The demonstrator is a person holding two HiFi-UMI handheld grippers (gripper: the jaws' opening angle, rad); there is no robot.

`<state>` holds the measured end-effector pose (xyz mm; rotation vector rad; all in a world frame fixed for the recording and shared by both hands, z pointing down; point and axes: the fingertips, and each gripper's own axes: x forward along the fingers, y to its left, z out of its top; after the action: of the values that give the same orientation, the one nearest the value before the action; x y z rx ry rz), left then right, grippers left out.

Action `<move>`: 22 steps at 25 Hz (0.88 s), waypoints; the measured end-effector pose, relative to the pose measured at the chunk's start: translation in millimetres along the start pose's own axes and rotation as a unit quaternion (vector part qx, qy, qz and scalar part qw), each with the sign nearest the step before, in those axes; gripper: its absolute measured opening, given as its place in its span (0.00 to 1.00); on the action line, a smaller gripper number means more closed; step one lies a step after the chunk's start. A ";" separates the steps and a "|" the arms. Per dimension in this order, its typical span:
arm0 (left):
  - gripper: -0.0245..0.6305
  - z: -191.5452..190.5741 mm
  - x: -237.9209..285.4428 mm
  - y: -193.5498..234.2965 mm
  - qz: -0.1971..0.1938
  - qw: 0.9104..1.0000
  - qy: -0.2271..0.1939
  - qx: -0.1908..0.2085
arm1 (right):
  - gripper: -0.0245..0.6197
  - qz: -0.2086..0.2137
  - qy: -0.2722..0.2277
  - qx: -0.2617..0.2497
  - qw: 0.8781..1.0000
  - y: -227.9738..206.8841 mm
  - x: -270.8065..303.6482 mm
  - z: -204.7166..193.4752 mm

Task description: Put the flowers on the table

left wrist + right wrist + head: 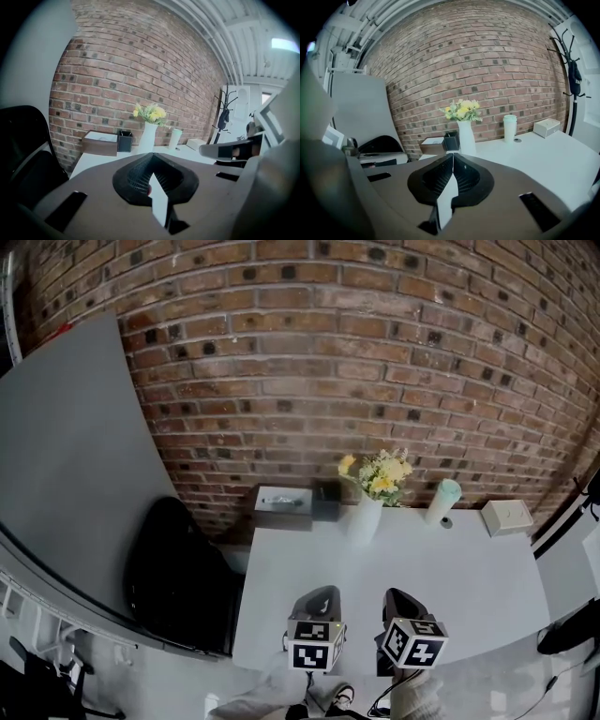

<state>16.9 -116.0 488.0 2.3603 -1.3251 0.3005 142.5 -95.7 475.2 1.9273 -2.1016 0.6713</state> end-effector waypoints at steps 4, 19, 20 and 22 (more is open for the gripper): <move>0.05 4.1 -4.2 -5.7 0.010 1.000 -0.003 0.020 | 0.08 0.015 -0.005 0.009 1.000 -1.1 1.5 6.5; 0.05 15.7 8.3 -20.8 0.029 0.999 -0.005 0.031 | 0.07 0.042 -0.014 0.010 0.999 -15.6 -0.6 18.7; 0.05 16.7 9.6 -21.1 0.030 0.999 -0.006 0.032 | 0.07 0.043 -0.016 0.011 0.999 -16.4 -0.2 20.2; 0.05 18.2 11.3 -21.7 0.031 0.999 -0.008 0.034 | 0.07 0.045 -0.020 0.014 0.999 -18.2 0.4 21.5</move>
<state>41.1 -122.9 470.7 2.3852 -1.4187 0.3503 163.5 -106.8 460.0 1.8853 -2.2255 0.6893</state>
